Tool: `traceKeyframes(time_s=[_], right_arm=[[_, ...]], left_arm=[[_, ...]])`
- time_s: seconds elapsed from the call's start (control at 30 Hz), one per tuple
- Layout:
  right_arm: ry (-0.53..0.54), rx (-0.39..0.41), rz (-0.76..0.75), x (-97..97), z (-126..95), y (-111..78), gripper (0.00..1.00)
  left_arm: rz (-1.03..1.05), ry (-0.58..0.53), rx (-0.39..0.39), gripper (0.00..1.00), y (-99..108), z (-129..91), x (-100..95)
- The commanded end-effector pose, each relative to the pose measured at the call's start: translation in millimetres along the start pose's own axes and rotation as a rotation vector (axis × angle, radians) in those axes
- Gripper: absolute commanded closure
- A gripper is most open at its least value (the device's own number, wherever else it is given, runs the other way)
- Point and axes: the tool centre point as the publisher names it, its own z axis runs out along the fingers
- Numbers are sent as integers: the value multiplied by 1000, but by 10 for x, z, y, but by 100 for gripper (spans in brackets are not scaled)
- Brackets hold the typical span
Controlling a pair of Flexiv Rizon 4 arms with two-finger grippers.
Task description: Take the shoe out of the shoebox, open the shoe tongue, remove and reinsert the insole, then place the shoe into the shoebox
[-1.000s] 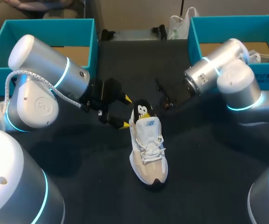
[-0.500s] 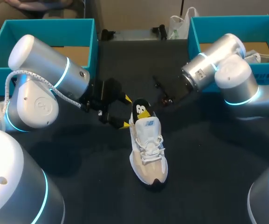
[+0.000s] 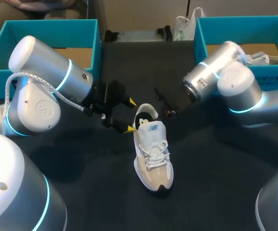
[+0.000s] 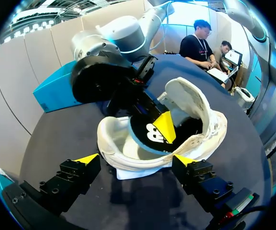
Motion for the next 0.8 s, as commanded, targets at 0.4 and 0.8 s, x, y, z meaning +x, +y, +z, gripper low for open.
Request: traceKeyframes(time_s=[0.4, 0.8], right_arm=[[-68, -9, -20, 113, -82, 105, 75], [-91, 12, -41, 178, -136, 259, 63]], left_arm=[[-1, 0, -5, 0, -13, 2, -3], [-1, 0, -5, 0, -13, 2, -3]])
